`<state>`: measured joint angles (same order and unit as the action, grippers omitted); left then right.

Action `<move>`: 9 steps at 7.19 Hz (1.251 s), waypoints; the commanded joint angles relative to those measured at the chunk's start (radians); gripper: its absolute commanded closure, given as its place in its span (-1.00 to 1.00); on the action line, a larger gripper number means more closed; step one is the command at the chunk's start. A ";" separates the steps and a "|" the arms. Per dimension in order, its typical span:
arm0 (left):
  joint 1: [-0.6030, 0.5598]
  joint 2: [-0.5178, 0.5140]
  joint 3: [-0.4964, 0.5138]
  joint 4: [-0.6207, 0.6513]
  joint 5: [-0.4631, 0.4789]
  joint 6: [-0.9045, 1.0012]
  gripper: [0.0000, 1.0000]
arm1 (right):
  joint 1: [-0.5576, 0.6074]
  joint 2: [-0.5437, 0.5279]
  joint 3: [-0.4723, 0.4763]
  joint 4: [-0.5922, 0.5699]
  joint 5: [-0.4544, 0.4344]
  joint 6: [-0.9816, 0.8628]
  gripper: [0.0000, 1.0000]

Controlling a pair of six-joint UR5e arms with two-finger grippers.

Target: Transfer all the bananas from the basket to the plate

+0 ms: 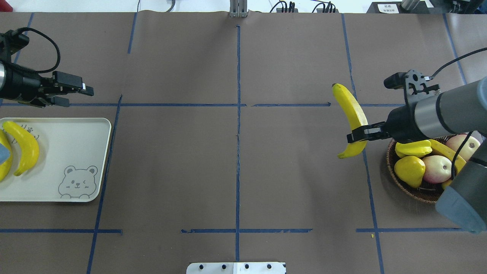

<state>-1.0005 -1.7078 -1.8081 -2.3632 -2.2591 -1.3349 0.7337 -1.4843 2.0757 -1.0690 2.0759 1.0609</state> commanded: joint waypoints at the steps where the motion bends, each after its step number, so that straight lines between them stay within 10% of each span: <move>1: 0.052 -0.122 -0.001 -0.005 0.001 -0.190 -0.99 | -0.138 0.125 -0.008 0.001 -0.118 0.155 0.92; 9: 0.310 -0.394 0.032 0.041 0.195 -0.494 -0.99 | -0.372 0.452 -0.147 0.001 -0.424 0.372 0.96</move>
<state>-0.7337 -2.0863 -1.7771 -2.3371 -2.1159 -1.8219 0.3708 -1.0639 1.9524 -1.0677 1.6695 1.4281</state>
